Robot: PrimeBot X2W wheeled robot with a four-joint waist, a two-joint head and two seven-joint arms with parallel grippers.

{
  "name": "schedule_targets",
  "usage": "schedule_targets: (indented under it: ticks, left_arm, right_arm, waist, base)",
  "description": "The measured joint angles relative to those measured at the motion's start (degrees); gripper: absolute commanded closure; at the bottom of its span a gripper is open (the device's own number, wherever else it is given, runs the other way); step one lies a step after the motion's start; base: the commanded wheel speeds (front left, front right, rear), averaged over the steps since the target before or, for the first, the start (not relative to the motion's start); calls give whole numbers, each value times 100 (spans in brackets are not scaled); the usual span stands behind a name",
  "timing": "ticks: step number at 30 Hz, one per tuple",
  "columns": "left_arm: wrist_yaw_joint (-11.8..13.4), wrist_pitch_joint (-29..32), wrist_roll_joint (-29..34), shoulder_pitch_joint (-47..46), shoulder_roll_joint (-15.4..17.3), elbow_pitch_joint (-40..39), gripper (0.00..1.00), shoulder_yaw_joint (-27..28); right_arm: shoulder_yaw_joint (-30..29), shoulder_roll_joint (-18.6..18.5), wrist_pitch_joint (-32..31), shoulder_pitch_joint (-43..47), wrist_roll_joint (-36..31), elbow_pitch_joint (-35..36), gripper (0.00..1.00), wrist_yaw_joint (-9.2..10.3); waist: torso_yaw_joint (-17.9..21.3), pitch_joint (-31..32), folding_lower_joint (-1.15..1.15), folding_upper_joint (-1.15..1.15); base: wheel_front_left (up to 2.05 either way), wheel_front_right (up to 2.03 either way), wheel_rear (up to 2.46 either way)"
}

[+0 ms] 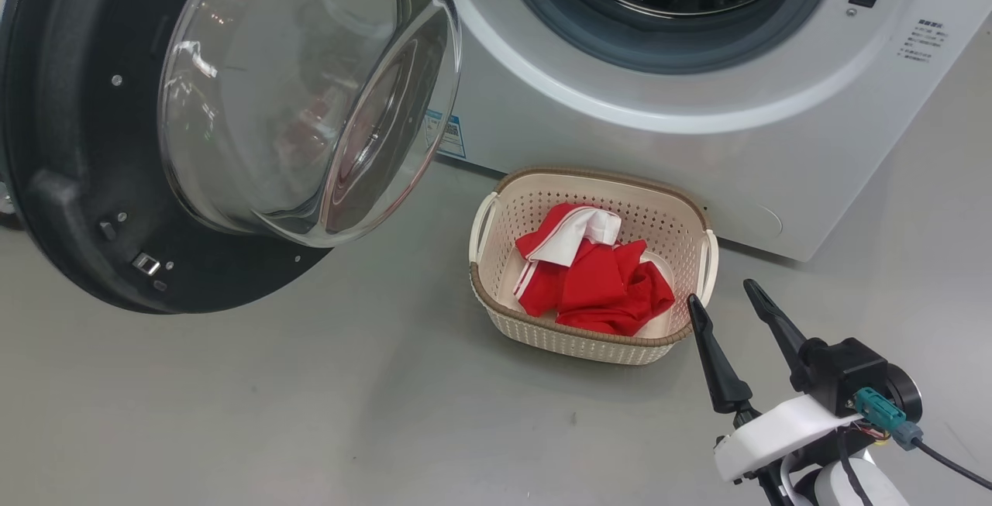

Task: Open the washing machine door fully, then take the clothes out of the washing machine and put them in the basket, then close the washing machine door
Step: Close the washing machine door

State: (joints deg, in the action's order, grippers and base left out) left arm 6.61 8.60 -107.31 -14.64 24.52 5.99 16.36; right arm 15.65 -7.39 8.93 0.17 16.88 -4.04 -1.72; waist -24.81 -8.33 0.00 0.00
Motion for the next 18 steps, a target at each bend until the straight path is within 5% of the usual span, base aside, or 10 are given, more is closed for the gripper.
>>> schedule_targets:
  ticks: [18]
  left_arm:
    - [18,672,-120,-403,144,818,100,-561]
  right_arm:
    - [-68,-102,-63,-90,-15,114,0,-16]
  waist:
    - [279,-294,0,0]
  base:
    - [0,0,0]
